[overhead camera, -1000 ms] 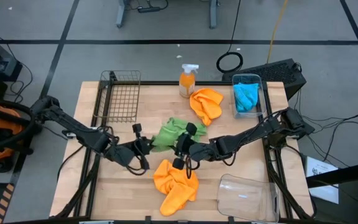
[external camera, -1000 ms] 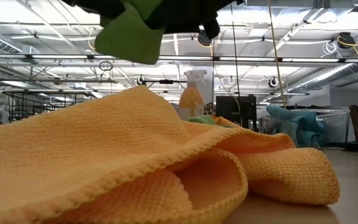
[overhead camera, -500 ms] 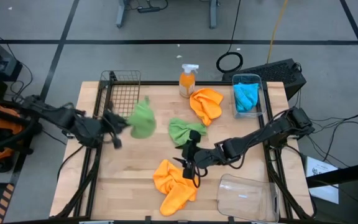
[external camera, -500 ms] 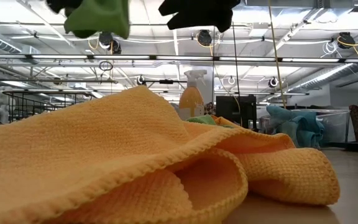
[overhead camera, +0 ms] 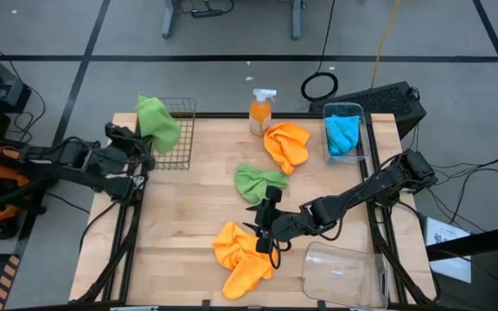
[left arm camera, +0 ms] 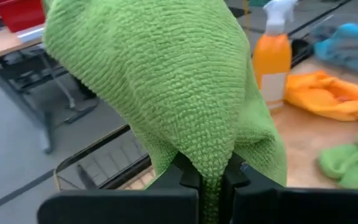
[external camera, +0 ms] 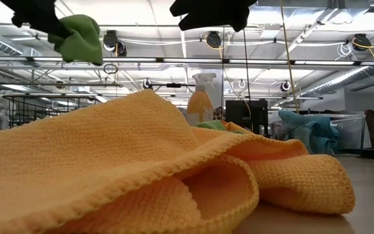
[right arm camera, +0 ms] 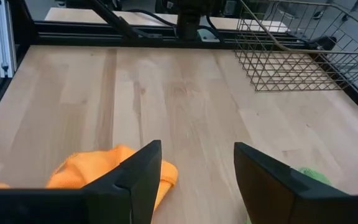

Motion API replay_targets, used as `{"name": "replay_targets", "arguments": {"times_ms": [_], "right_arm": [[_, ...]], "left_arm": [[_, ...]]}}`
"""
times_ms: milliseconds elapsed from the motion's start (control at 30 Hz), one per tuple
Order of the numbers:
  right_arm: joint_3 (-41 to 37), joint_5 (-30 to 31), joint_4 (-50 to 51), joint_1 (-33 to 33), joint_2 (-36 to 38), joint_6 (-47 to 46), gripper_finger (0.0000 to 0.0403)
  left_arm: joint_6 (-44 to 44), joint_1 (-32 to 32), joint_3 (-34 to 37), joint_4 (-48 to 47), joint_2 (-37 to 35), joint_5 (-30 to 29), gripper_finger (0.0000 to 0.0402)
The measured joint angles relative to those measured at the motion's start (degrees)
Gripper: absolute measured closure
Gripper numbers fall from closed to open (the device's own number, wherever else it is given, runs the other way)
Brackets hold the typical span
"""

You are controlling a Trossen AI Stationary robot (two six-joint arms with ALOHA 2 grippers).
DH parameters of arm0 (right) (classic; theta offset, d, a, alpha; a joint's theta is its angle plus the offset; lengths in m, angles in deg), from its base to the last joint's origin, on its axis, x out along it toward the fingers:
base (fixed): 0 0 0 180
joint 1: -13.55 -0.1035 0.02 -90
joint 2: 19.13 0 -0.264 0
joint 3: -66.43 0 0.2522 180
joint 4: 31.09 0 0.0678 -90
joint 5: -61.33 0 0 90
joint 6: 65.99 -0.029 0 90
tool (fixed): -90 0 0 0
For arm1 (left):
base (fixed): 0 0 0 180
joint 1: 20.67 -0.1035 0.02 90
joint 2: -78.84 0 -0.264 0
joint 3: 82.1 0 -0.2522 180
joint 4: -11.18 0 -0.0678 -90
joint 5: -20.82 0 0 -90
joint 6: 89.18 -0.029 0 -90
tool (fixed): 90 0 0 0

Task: Sort microfiber towel by color & place in baskets
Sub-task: Put the bottom green microfiber towel into the wire basket

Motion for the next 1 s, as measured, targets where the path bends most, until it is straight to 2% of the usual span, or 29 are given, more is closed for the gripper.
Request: {"name": "replay_targets", "arguments": {"times_ms": [133, 300, 600, 800, 1000], "right_arm": [[0.00, 0.04, -0.22, 0.00, 0.02, 1.06, 0.0218], [0.00, 0.04, -0.19, 0.00, 0.00, 1.32, 0.0226], [0.00, -0.35, 2.69, -0.22, 0.01, 1.27, 0.0234], [0.00, -0.41, 4.41, -0.39, 0.00, 1.01, 0.0234], [0.00, 0.37, 3.04, -0.27, 0.00, 1.03, 0.0234]], "left_arm": [[-2.54, -4.36, 0.00, 0.88, 4.77, 0.11, 0.0394], [-8.04, -14.53, 0.00, 4.52, 11.56, 0.92, 0.0394], [-21.06, -40.62, 0.00, 13.35, 26.39, 22.99, 0.0394], [-22.36, -52.48, -0.04, 15.59, 36.17, 28.18, 0.0370], [-25.25, -56.47, -0.02, 19.77, 43.29, 31.48, 0.0342]]}}
